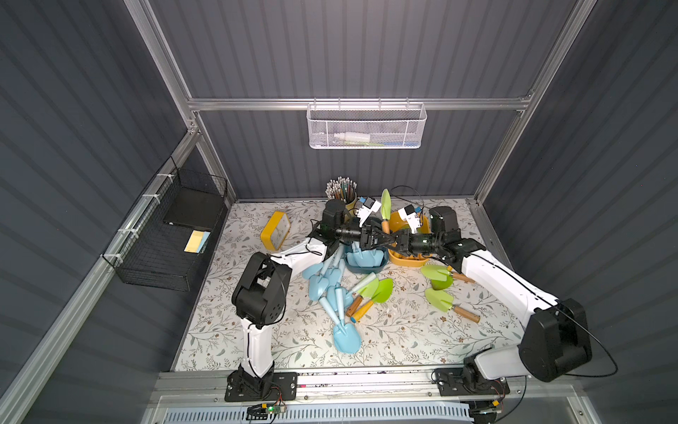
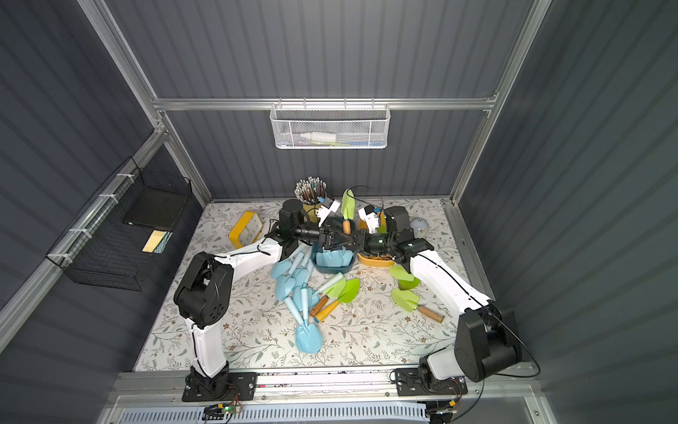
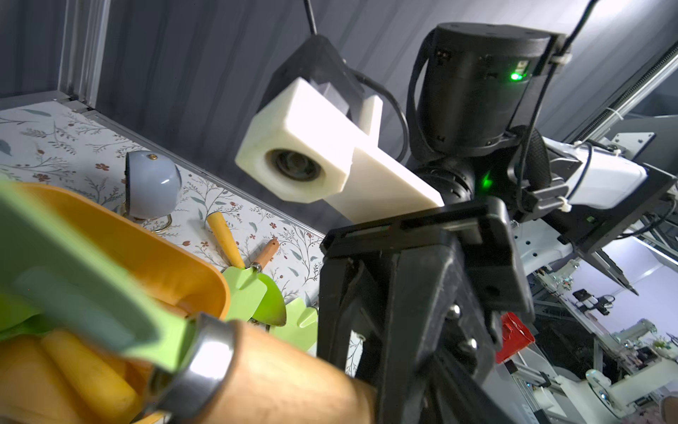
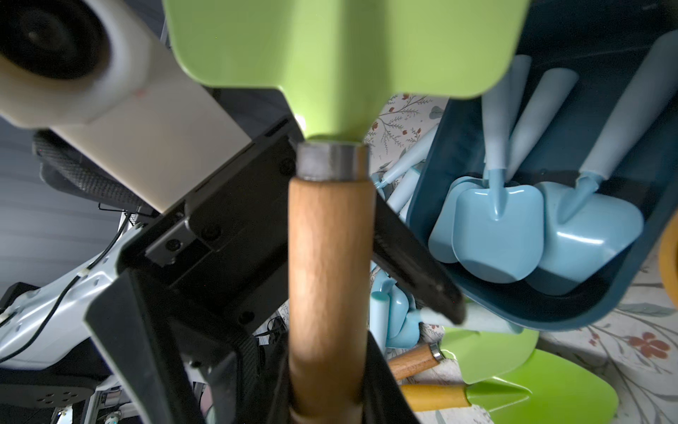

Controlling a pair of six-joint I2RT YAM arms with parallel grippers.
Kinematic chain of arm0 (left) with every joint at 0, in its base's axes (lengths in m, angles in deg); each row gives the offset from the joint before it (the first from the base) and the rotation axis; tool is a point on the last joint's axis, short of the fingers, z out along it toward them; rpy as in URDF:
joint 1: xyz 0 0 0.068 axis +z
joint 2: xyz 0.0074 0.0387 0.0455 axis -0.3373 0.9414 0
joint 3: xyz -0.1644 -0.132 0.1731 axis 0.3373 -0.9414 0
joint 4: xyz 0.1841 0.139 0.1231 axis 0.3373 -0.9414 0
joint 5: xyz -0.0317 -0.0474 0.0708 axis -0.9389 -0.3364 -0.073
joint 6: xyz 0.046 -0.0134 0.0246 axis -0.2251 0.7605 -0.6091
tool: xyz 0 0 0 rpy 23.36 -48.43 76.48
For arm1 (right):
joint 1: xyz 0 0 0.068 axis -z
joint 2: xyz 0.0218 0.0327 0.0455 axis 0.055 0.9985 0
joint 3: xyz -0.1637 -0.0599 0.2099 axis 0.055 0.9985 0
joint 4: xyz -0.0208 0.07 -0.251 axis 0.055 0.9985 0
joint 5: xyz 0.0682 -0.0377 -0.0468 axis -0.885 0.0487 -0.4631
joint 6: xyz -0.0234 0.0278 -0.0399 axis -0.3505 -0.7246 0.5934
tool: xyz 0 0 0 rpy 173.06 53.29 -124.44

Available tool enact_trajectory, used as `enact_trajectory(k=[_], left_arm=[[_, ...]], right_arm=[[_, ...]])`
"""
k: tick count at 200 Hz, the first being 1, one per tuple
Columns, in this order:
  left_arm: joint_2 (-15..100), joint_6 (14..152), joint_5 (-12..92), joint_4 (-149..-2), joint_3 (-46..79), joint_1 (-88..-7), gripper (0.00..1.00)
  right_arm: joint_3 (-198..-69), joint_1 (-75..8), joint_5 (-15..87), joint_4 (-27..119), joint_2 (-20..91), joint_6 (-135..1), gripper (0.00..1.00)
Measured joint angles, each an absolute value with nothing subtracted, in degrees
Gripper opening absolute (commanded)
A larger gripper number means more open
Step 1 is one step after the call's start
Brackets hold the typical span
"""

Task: Sort the small shovels by color and place them into the storage box
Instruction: Pick up the shovel from the center of the board.

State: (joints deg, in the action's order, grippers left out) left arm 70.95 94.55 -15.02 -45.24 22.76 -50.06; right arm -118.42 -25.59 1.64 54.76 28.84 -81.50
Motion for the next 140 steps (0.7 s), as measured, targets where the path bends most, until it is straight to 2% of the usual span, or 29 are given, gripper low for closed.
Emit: enact_trajectory(k=[37,76,140], left_arm=[[70.62,94.53,-18.58,-44.11,22.76,-49.73,0.76],[70.07,94.66,-21.23,-42.53,22.38,-48.86,0.74],[69.20,95.71,-20.51,-41.27,21.77,-42.89,0.74]], right_arm=[[-117.74,-26.42,-0.39,54.46,27.73,-80.78,0.10],[-117.53,-26.83,-1.55,54.63,27.53,-78.81,0.10],[-115.73,-27.86,-4.32,57.41,26.13,-76.71,0.10]])
